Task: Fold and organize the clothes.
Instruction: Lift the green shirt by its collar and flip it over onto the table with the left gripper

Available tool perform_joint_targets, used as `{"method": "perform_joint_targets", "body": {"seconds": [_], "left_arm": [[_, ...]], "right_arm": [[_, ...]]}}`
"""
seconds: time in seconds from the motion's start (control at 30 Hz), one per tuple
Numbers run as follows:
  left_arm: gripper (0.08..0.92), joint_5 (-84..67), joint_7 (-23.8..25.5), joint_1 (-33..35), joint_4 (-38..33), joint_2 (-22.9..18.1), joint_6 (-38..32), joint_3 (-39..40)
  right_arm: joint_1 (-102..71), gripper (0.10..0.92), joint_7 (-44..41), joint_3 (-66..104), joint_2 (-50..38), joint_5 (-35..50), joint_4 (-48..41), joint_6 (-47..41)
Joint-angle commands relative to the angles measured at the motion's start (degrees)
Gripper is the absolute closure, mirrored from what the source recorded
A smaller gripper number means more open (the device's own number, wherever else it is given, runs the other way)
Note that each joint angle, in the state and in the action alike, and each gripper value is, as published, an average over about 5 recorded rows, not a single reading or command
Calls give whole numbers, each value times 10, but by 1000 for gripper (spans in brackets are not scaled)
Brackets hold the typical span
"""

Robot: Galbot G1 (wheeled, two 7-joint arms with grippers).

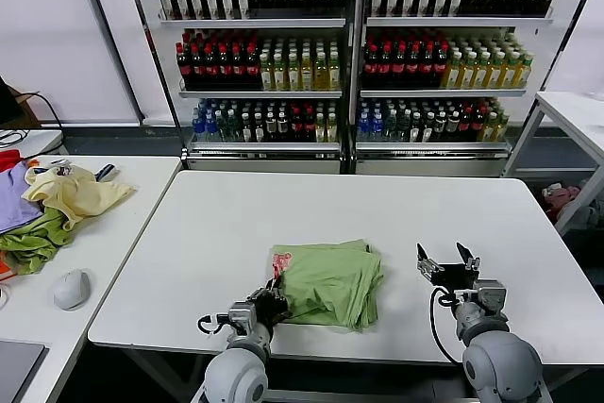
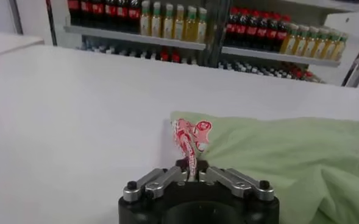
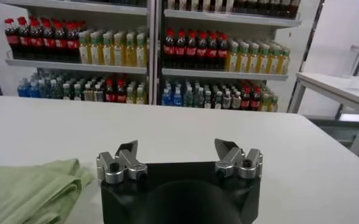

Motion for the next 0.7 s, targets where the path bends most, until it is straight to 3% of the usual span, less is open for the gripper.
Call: {"method": "perform_joint_targets", "body": {"seconds": [0.03, 0.23, 0.5, 0.7], "left_arm": [[879, -179, 0, 8, -69, 13, -35, -93], [881, -299, 3, 18, -124, 62, -40, -219], [881, -434, -4, 19, -162, 160, -22, -389], [881, -470, -18, 6, -219, 194, -13, -403]], "right_arm": [[-1, 203, 1, 2, -2, 1, 7, -1], [1, 203, 1, 2, -3, 3, 6, -1], [9, 203, 1, -2, -2, 9, 4, 1], [13, 203, 1, -6, -1, 9, 5, 3]]}}
